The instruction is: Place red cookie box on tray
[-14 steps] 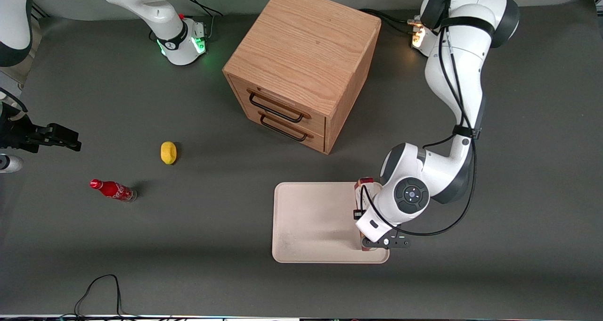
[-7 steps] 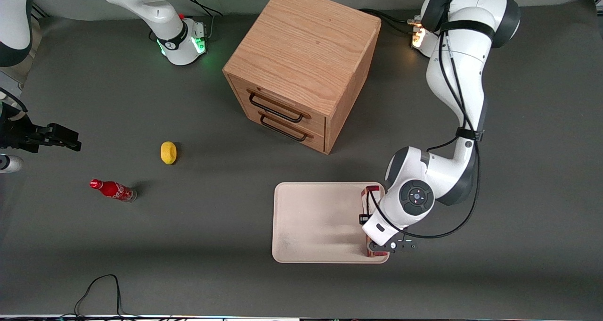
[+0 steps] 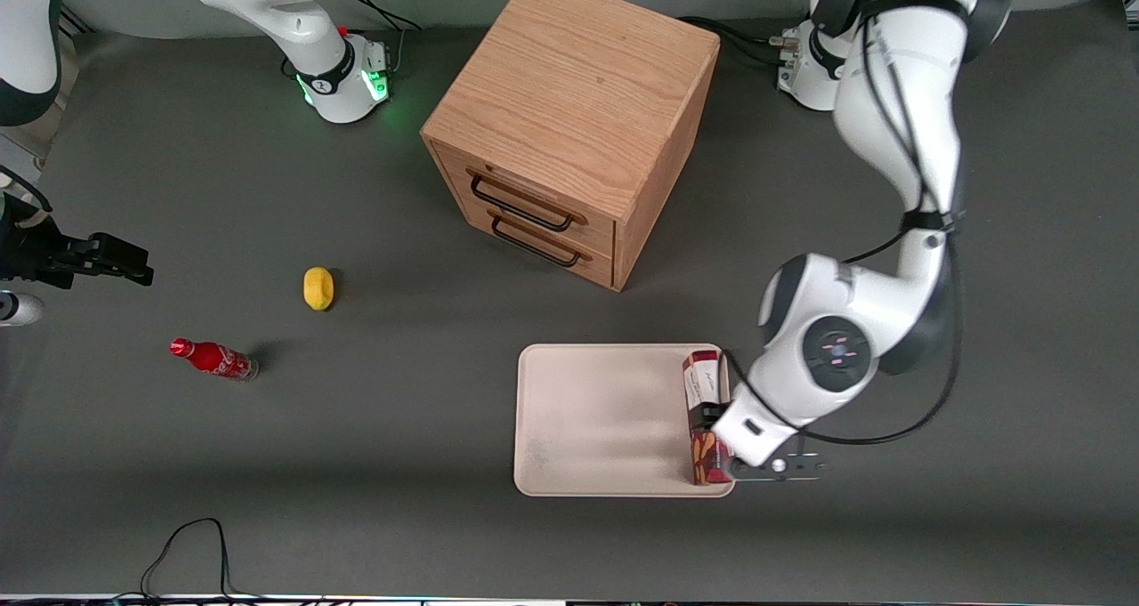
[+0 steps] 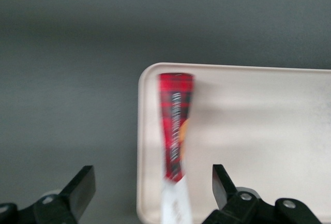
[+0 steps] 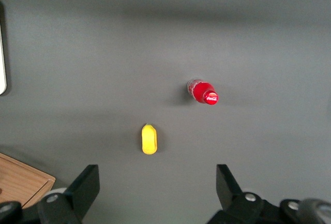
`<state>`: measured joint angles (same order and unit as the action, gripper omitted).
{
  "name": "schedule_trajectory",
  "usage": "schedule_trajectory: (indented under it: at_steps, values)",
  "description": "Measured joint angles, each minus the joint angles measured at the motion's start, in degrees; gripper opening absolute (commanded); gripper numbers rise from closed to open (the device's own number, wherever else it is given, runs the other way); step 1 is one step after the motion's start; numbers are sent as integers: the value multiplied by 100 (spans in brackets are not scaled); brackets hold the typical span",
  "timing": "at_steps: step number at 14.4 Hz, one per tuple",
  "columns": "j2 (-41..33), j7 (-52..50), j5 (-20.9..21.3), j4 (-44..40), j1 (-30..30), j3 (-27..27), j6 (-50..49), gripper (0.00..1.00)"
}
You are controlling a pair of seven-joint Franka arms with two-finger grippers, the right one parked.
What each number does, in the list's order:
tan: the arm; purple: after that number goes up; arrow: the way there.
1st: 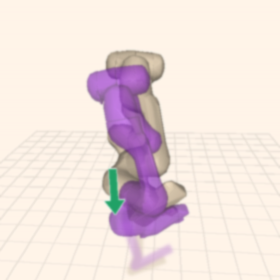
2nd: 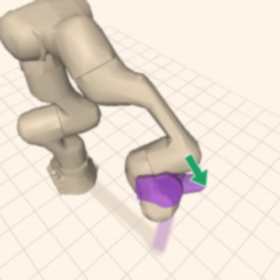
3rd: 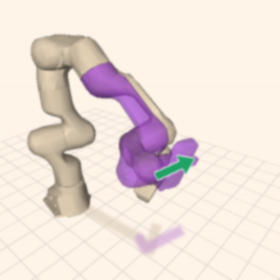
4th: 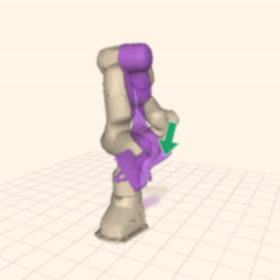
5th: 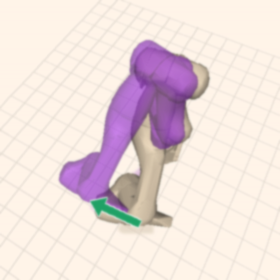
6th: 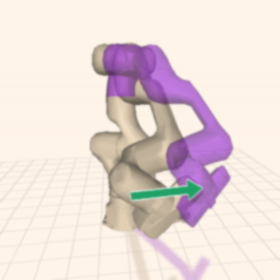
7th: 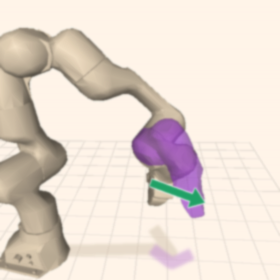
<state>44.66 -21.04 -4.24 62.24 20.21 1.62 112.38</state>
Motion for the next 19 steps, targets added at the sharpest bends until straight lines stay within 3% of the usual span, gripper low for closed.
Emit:
schedule_trajectory:
  at_steps: [8,14,19]
  values:
    - [-2836,51,-32,1671,-1214,5,-1995,100]
    - [-4419,1421,312,3308,-2365,-380,-2041,100]
    - [-4928,1810,375,4046,-2587,-508,-1655,100]
